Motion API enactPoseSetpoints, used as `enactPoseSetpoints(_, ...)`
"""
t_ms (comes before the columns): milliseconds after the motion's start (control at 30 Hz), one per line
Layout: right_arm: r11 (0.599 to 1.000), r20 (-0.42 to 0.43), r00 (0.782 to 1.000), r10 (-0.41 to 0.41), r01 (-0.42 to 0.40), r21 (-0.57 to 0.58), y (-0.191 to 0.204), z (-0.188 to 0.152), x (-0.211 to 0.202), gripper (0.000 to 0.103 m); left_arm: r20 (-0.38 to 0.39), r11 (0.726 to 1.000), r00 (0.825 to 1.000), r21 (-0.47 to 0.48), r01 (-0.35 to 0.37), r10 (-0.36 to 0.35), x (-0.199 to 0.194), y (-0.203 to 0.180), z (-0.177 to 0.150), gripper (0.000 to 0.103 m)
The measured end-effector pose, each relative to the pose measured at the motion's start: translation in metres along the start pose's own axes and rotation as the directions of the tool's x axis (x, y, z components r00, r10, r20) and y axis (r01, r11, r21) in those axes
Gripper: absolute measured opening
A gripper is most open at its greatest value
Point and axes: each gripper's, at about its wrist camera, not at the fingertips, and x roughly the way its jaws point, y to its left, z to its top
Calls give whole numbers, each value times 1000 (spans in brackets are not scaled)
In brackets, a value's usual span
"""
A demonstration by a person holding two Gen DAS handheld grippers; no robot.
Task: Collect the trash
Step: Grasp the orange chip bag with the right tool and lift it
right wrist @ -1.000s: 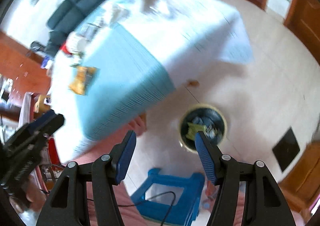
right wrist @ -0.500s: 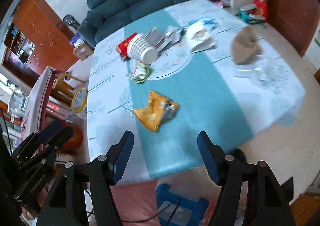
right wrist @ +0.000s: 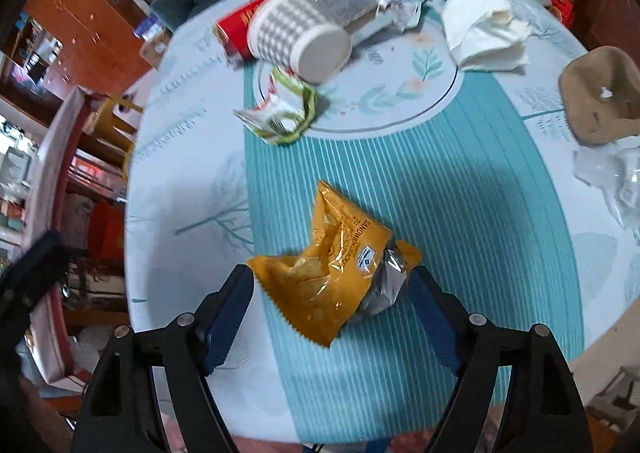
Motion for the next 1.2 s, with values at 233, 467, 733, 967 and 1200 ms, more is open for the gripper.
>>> enactPoseSetpoints(233,997,-6,999,-50,49,-60,-3,3,22,49,-26,997,998,-60,54,-56,29,2,26,39)
enactPoseSetpoints(467,997,39,999,-34,37,-74,-16,6,12,27,-104,979,985,-171,115,-134,76,2,51,39)
enactPoseSetpoints(733,1000,146,989,-9,9,-1,-45,43,-18,26,-164,928,967,-350,128,-196,131,5,67,39)
enactPoseSetpoints(967,999,194,981,17,-22,23,-54,70,-26,26,-196,911,960,-398,106,-198,165,-6,76,39)
enactPoseSetpoints(1200,998,180,982,48,-55,34,-59,69,-18,25,-209,903,959,-420,89,-192,189,-18,80,39)
